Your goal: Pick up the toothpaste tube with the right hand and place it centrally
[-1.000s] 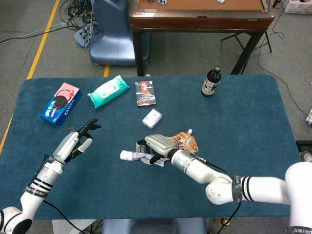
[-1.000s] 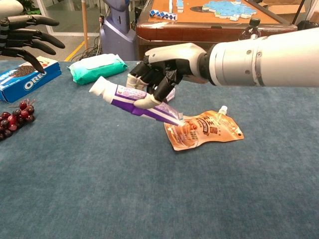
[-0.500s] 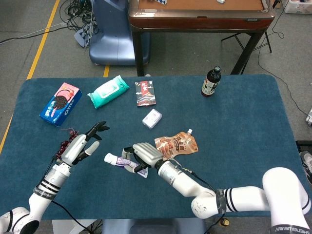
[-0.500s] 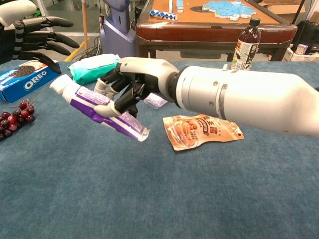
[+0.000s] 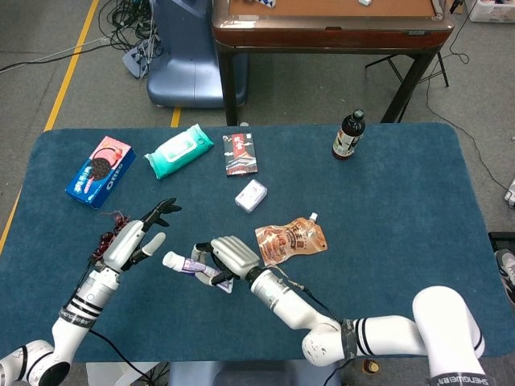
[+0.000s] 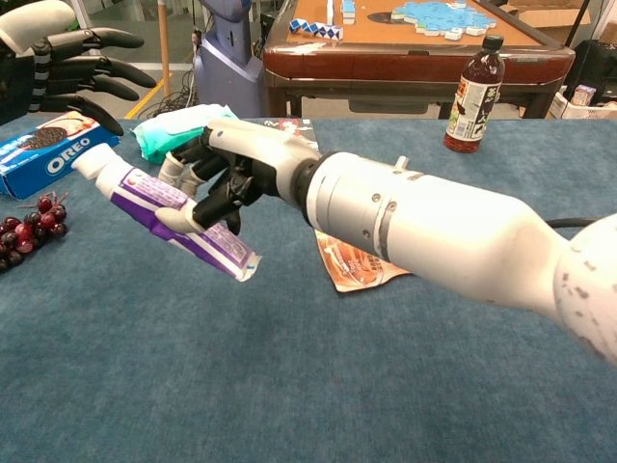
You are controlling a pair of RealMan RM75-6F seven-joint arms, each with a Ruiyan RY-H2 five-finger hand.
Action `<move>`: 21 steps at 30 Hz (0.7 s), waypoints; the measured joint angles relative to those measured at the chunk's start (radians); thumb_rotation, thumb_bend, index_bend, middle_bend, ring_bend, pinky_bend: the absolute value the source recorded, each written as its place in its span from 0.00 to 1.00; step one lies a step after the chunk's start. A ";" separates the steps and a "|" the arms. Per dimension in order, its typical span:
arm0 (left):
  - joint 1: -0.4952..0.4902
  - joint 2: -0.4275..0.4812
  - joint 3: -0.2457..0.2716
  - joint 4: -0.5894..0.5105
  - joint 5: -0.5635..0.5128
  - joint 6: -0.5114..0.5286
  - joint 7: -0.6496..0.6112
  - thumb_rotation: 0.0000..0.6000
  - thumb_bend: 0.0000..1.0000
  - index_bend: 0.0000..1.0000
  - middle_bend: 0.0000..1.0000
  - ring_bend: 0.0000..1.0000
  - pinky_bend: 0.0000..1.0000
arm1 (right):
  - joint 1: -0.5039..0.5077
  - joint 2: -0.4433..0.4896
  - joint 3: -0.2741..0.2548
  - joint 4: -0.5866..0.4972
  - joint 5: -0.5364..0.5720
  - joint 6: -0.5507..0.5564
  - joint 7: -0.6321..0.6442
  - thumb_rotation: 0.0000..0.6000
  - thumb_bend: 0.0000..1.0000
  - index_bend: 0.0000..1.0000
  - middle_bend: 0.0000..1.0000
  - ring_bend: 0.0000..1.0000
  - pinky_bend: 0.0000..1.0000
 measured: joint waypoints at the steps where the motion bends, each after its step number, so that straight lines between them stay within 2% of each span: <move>1: 0.000 -0.002 0.000 0.000 0.000 0.000 -0.001 0.00 0.21 0.00 0.15 0.14 0.26 | -0.002 -0.011 0.002 0.009 -0.008 0.002 0.006 1.00 0.95 0.97 0.86 0.76 0.60; 11: -0.004 -0.027 -0.003 0.000 0.006 0.000 -0.014 0.00 0.21 0.00 0.15 0.14 0.26 | -0.014 -0.096 0.035 0.079 -0.059 -0.001 0.054 1.00 0.95 0.97 0.86 0.76 0.61; 21: -0.011 -0.042 -0.001 -0.002 0.011 -0.008 -0.011 0.00 0.21 0.00 0.15 0.14 0.25 | -0.017 -0.132 0.074 0.104 -0.069 -0.013 0.063 1.00 0.95 0.98 0.86 0.77 0.62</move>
